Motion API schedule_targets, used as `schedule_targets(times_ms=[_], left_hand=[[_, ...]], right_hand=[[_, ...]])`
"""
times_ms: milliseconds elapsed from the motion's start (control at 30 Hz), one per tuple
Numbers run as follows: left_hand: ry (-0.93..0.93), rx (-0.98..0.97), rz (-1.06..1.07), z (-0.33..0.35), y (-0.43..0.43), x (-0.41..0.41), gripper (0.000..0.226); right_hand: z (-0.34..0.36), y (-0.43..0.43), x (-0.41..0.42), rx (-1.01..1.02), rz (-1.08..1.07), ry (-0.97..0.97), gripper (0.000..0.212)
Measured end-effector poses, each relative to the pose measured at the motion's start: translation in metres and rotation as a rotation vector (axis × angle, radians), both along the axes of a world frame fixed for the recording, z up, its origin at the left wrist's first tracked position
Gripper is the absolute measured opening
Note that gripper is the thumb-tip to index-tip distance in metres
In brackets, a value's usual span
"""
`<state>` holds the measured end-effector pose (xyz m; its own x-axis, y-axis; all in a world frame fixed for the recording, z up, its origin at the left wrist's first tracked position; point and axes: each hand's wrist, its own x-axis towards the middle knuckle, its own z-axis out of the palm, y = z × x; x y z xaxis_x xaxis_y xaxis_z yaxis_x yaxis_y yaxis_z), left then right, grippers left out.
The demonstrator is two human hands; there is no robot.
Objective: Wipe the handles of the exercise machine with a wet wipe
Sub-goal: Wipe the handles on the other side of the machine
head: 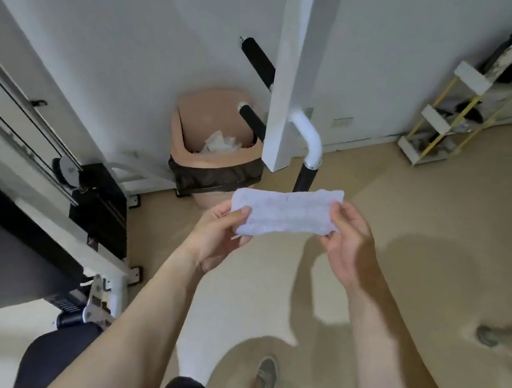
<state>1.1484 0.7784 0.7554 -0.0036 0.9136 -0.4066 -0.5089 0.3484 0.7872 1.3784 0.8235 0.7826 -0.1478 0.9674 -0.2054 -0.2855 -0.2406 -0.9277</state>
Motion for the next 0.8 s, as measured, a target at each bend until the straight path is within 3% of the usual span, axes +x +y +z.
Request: schedule_targets(times_ms=[133,233,300,433,700,800], left_hand=[[0.25,0.018,0.147,-0.003,0.038,0.026,0.015],[0.452,0.033,0.157,-0.009,0.061,0.036,0.007],[0.552,0.017,0.15,-0.012,0.078,0.041,0.012],[0.603,0.043,0.167,-0.017,0.107,0.051,0.015],[0.642,0.09,0.175,-0.016,0.146,0.074,0.01],[0.658,0.027,0.243,-0.016,0.148,0.075,0.006]], right_hand=[[-0.011,0.052,0.017,-0.033,0.018,-0.057,0.027],[-0.024,0.087,0.018,-0.051,-0.04,-0.136,0.009],[-0.029,0.106,0.013,-0.016,-0.058,-0.225,0.01],[-0.029,0.132,-0.005,0.094,-0.043,-0.318,0.021],[-0.043,0.151,-0.047,0.075,-0.163,-0.33,0.007],[-0.042,0.141,-0.055,0.028,-0.441,-0.458,0.022]])
